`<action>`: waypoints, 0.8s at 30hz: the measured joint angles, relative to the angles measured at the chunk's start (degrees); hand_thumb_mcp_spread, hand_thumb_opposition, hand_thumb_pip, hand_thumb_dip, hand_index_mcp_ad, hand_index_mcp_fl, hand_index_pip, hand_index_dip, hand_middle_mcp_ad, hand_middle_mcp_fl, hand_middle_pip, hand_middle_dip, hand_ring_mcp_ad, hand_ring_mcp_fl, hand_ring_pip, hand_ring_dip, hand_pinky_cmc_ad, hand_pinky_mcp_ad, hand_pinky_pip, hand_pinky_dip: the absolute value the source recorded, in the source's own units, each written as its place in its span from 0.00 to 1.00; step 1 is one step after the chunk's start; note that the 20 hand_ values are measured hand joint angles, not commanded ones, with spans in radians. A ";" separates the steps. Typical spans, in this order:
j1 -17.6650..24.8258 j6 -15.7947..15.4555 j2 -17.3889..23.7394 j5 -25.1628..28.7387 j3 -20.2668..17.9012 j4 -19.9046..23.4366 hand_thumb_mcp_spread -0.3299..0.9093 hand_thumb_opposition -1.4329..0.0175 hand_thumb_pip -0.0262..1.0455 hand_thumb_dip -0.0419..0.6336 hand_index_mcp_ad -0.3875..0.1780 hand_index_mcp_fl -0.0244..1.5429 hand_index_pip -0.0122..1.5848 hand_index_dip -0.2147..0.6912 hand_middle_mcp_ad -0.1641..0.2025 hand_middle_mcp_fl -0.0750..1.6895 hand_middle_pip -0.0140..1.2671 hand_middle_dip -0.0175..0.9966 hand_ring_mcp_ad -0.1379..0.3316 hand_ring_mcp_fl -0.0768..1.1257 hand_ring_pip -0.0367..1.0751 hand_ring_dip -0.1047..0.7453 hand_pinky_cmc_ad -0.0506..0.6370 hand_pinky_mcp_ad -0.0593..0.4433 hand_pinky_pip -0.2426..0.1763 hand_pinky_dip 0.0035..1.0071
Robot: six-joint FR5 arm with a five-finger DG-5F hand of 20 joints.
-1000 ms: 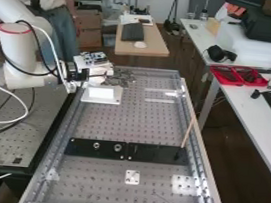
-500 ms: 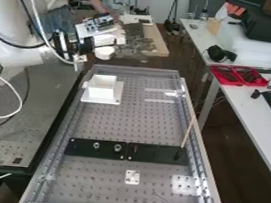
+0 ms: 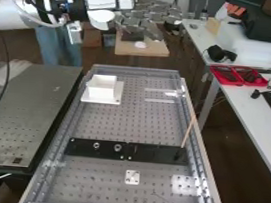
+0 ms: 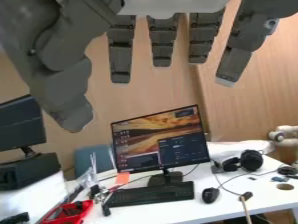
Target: Grab the smaller nut and place it in the white container
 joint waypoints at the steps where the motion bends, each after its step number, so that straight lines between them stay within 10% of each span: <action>1: 0.01 -0.15 0.00 0.42 0.19 -0.44 0.44 0.46 0.78 0.37 0.40 0.07 0.35 0.14 0.65 0.05 0.11 0.25 0.68 0.06 0.11 0.25 0.55 0.67 0.32 0.71; 24: 0.71 -1.82 -0.79 5.96 3.29 -5.35 0.44 0.46 0.74 0.37 0.40 0.09 0.14 0.30 0.65 0.05 0.11 0.27 0.68 0.06 0.10 0.25 0.59 0.67 0.32 0.71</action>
